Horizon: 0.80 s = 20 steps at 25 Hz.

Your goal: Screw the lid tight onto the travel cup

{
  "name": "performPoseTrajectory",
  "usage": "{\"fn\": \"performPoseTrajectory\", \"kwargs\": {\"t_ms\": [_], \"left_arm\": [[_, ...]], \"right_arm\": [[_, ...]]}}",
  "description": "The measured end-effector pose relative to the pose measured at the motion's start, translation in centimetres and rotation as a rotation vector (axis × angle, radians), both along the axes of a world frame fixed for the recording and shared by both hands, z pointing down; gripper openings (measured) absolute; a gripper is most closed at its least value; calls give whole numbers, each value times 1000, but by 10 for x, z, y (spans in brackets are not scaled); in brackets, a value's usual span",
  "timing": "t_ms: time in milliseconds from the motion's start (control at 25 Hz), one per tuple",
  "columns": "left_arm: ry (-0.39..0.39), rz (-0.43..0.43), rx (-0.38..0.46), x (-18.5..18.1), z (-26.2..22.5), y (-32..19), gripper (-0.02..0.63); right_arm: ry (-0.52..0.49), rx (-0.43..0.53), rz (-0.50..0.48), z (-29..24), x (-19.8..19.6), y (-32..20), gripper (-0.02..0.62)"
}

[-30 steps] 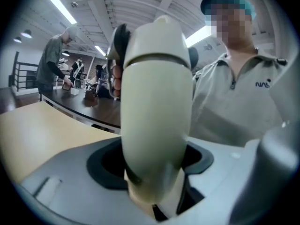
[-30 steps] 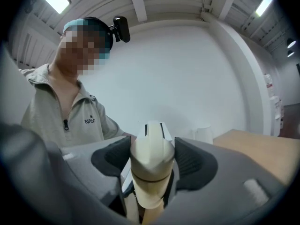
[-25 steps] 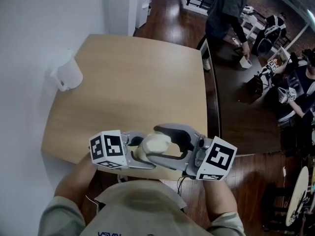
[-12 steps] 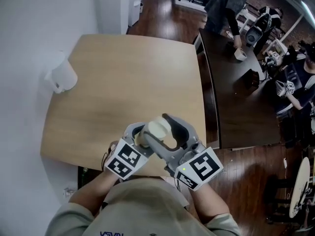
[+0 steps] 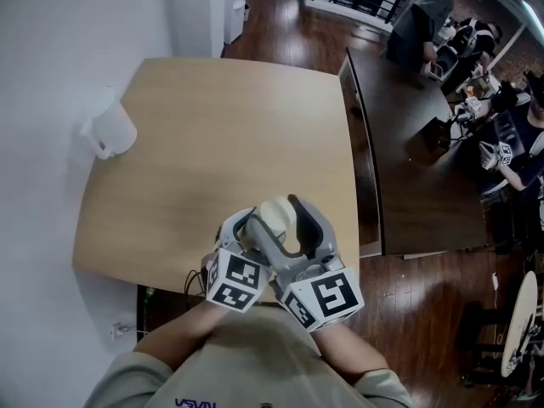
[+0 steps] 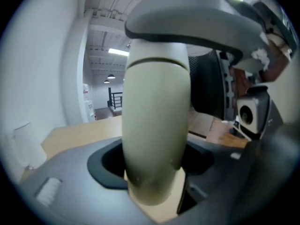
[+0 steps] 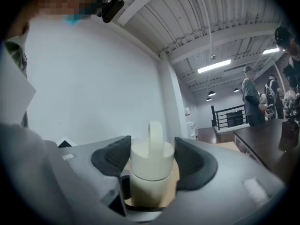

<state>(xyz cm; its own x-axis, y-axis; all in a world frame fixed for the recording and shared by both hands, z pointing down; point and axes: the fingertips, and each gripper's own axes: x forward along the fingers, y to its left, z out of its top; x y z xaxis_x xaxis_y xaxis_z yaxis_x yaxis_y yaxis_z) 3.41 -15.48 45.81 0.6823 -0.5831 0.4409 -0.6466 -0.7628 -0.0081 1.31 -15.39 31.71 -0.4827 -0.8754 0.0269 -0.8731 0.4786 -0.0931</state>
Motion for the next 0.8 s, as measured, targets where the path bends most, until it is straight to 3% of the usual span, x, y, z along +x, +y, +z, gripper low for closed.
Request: {"fn": "performPoseTrajectory", "kwargs": {"t_ms": [160,360,480,680,800], "left_arm": [[12,29,-27,4,0,2,316],[81,224,-109,6,-14,19,314],[121,391,-151,1,-24,33,314],[203,799,-215,-12,-47,83,314],[214,985,-265,-17,-54,110,314]], "right_arm": [[-2,1,-4,0,0,0,288],[-33,4,-160,-15,-5,15,293],[-77,0,-305,-32,-1,30,293],[-122,-34,-615,-55,3,55,295],[-136,-71,-807,-64,-5,71,305]]}}
